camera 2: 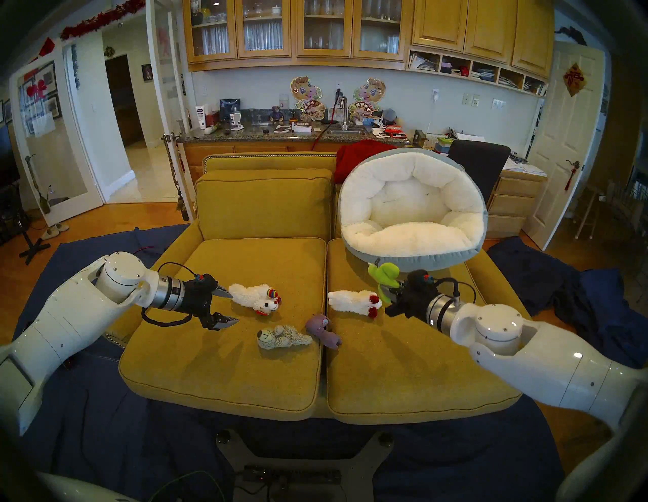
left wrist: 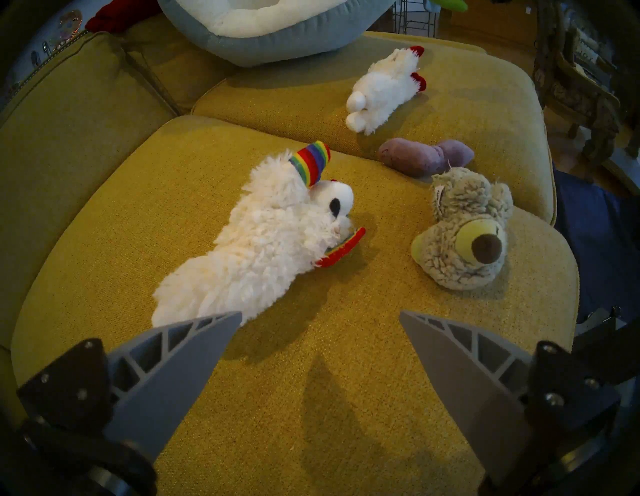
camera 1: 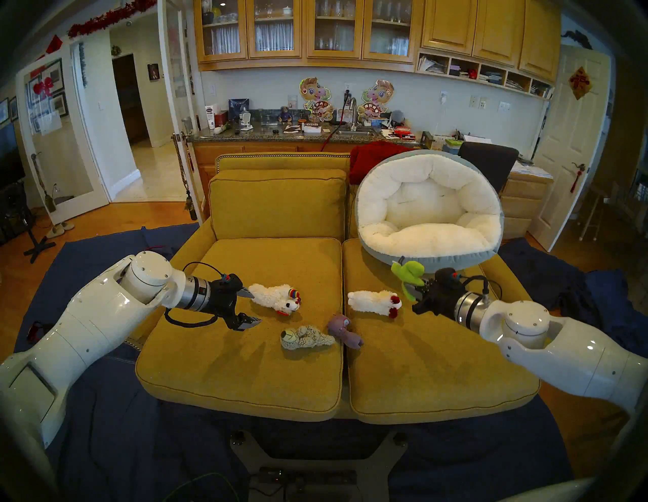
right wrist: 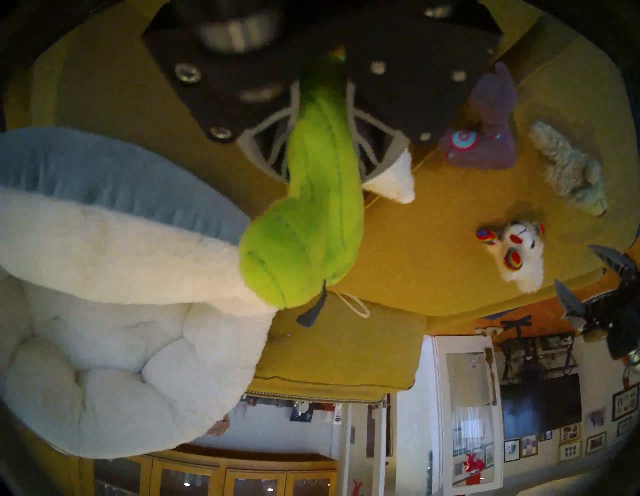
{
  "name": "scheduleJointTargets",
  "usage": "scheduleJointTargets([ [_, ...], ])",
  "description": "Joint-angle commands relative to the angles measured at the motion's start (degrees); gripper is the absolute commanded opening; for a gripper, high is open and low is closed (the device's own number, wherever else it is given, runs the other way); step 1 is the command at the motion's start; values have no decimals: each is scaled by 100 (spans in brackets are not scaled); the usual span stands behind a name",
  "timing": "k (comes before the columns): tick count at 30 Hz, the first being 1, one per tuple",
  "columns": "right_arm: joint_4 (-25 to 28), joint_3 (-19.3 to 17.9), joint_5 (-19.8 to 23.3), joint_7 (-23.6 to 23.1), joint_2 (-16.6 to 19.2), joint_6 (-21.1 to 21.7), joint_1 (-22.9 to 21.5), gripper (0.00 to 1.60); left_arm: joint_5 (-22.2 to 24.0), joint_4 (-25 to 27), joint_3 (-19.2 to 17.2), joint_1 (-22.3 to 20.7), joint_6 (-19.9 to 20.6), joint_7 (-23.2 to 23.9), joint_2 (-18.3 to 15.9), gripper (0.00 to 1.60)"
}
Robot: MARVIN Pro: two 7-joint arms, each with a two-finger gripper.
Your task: Put toys into dog bed
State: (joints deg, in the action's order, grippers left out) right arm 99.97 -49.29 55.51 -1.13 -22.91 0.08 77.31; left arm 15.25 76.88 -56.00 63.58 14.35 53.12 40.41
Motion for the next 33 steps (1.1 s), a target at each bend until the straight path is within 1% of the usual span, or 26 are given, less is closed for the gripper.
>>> scheduleJointTargets([
  [1,-236,-417,-85,19,-413,310,-771,0,23,57,-97,-157,-14,-1,-6,160],
  [2,-235,-635,-124,17,-473,344,-610,0,23,57,-97,-156,-14,-1,-6,160],
  [5,-431,-613,-175,18,-631,508,-893,0,24,58,-97,-156,-14,-3,-6,160],
  [7,-540,-714,-240,10,-758,601,-957,0,24,58,-98,-156,-14,-3,-6,160],
  [8,-650,-612,-245,5,-809,663,-1163,0,24,58,-98,-155,-14,-4,-6,160],
  [9,-649,-828,-304,-1,-877,683,-998,0,24,59,-98,-155,-14,-4,-6,160],
  [10,-761,-706,-315,-4,-920,735,-1212,0,24,59,-98,-155,-14,-4,-6,160],
  [11,-770,-875,-375,-3,-984,750,-1091,0,24,59,-98,-155,-14,-5,-6,160],
  [13,-828,-875,-400,-3,-1016,774,-1152,0,24,59,-98,-155,-14,-5,-6,160],
  [14,-914,-841,-428,-14,-1066,817,-1259,0,24,59,-98,-155,-14,-6,-6,160],
  [15,-973,-867,-483,2,-1109,842,-1291,0,24,59,-98,-155,-14,-6,-6,160],
  [16,-1002,-968,-554,4,-1165,865,-1237,0,25,59,-98,-155,-14,-6,-6,160],
  [17,-1119,-855,-564,-3,-1196,901,-1419,0,25,59,-98,-155,-14,-6,-6,160],
  [18,-1137,-965,-630,2,-1243,912,-1349,0,25,60,-98,-155,-14,-6,-6,160],
  [21,-1315,-1032,-726,4,-1351,970,-1475,0,25,60,-98,-154,-14,-7,-7,160],
  [23,-1518,-1118,-849,-44,-1476,1072,-1662,0,25,60,-98,-154,-14,-7,-7,160],
  [24,-1518,-1118,-849,-44,-1476,1072,-1662,0,25,60,-98,-154,-14,-7,-7,160],
  [25,-1606,-1071,-872,-58,-1511,1108,-1783,0,25,60,-98,-154,-14,-8,-7,160],
  [28,-1740,-1170,-989,-97,-1643,1172,-1834,0,25,61,-99,-154,-14,-8,-7,160],
  [30,-1952,-1073,-1080,-151,-1763,1254,-2075,0,25,61,-99,-154,-13,-8,-7,160],
  [32,-1997,-1213,-1180,-169,-1868,1280,-2013,0,25,61,-99,-154,-13,-8,-7,160],
  [33,-2094,-1159,-1213,-194,-1916,1308,-2120,0,25,61,-99,-154,-13,-8,-7,160],
])
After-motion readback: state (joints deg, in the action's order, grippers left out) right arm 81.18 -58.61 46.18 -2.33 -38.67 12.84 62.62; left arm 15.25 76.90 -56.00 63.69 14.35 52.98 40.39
